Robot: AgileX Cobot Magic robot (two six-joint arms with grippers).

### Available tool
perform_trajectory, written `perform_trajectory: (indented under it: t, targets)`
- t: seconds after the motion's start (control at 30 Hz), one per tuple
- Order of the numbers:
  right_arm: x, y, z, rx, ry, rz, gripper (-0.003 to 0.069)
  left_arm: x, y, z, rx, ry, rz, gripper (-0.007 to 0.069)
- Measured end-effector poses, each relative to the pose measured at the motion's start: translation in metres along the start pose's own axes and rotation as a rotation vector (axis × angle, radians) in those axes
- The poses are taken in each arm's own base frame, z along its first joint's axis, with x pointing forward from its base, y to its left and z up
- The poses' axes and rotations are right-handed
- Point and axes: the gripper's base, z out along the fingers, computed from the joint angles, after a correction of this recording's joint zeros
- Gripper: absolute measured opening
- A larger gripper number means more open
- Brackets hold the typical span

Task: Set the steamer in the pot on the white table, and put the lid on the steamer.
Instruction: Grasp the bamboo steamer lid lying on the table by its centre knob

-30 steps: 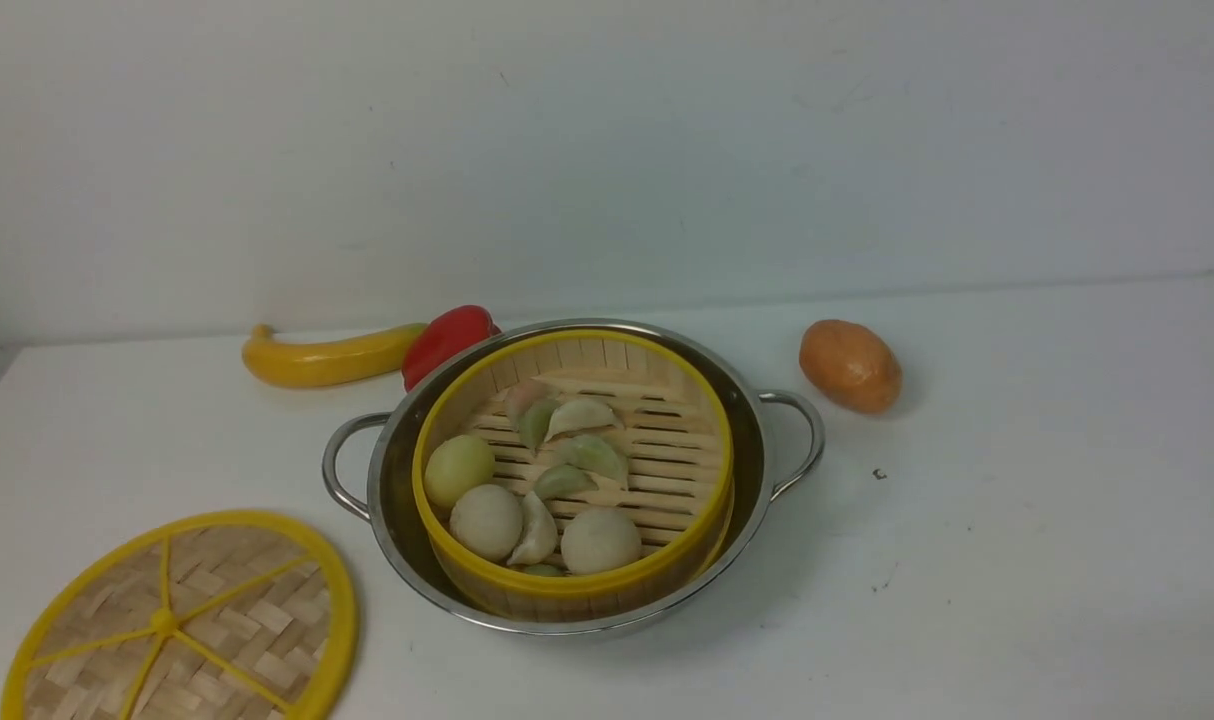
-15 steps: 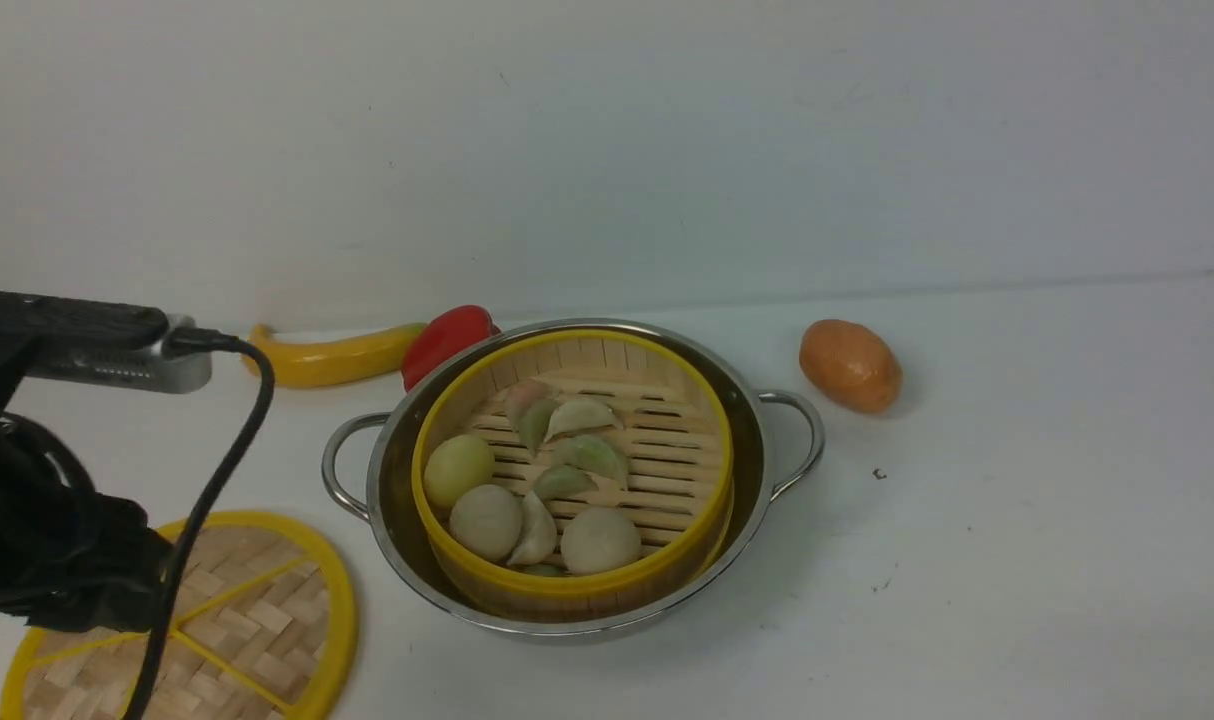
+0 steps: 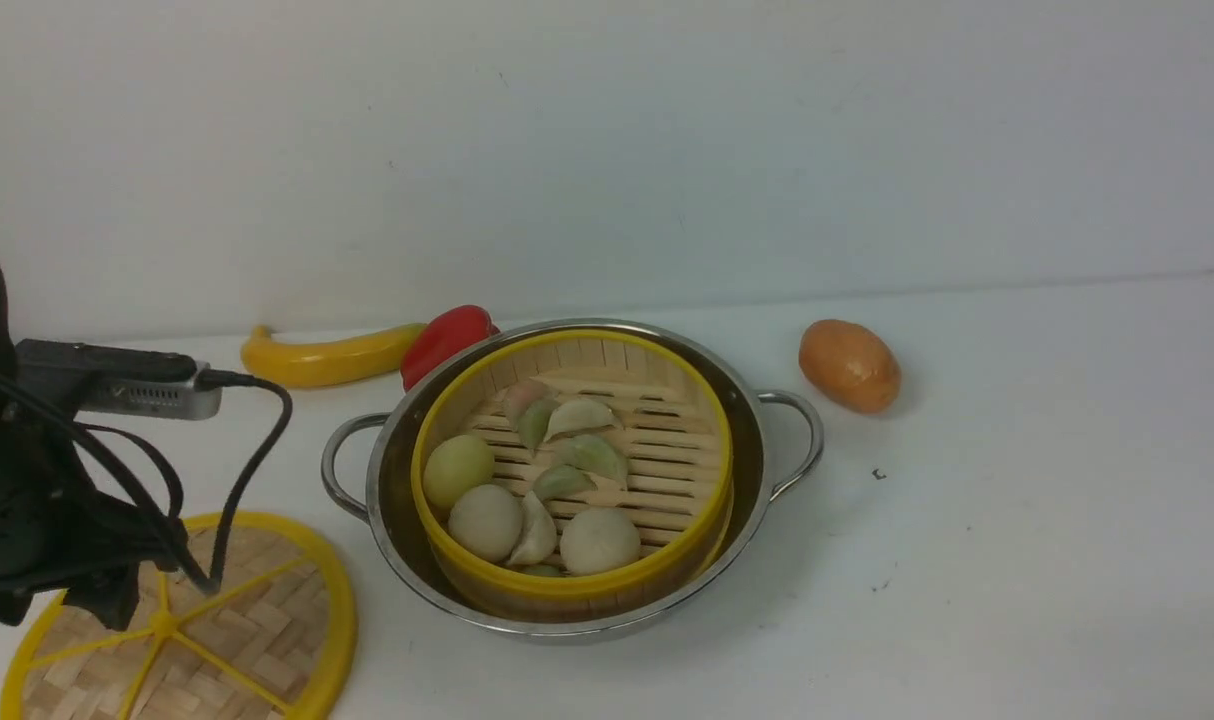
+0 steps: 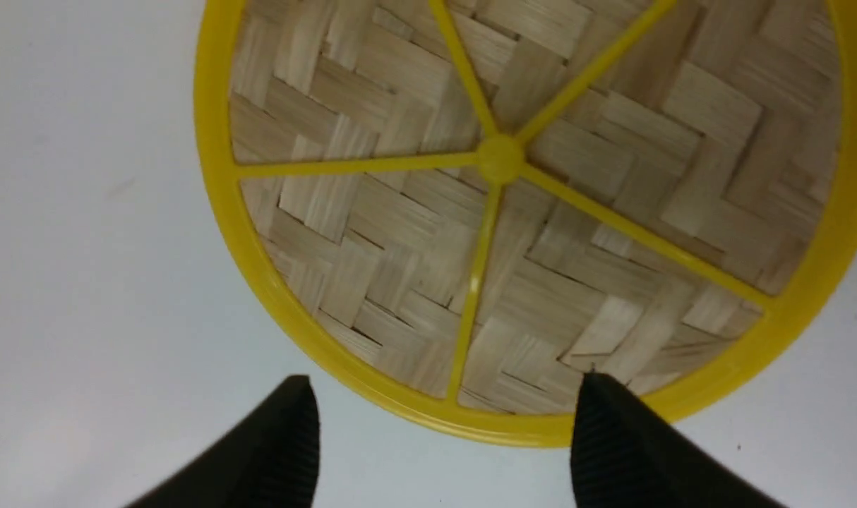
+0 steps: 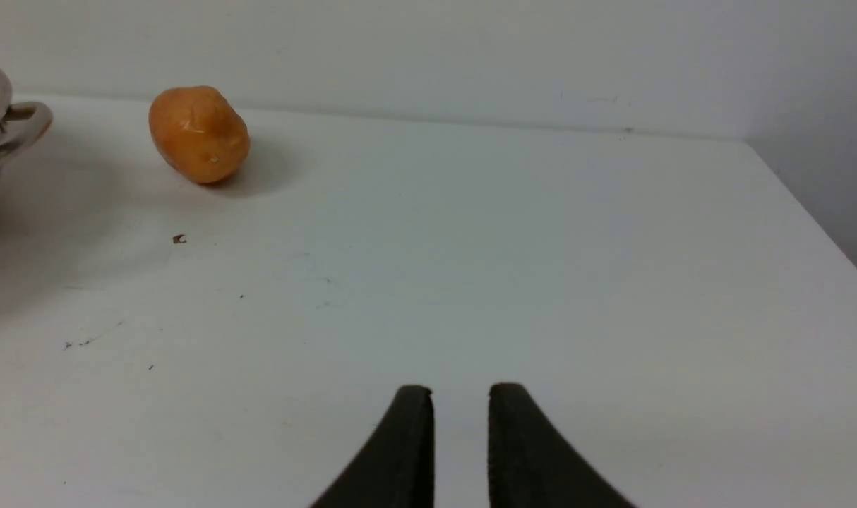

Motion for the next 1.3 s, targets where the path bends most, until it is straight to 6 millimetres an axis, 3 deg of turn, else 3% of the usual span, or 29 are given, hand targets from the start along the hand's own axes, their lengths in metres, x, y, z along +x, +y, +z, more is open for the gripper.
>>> perform_trajectory:
  t: [0.1, 0.3, 0.73, 1.3]
  targets:
    - [0.0, 0.0, 0.0, 0.0, 0.0, 0.0, 0.0114, -0.004, 0.006, 0.007, 0.03, -0.01, -0.048, 0.0437]
    - [0.0, 0.0, 0.0, 0.0, 0.0, 0.0, 0.012, -0.017, -0.003, 0.024, 0.129, -0.048, -0.047, 0.0391]
    - [0.0, 0.0, 0.0, 0.0, 0.0, 0.0, 0.0134, -0.027, -0.008, 0.063, 0.142, 0.027, -0.024, 0.0353]
    - [0.0, 0.0, 0.0, 0.0, 0.0, 0.0, 0.015, -0.031, -0.004, 0.067, 0.098, -0.008, -0.009, 0.0353]
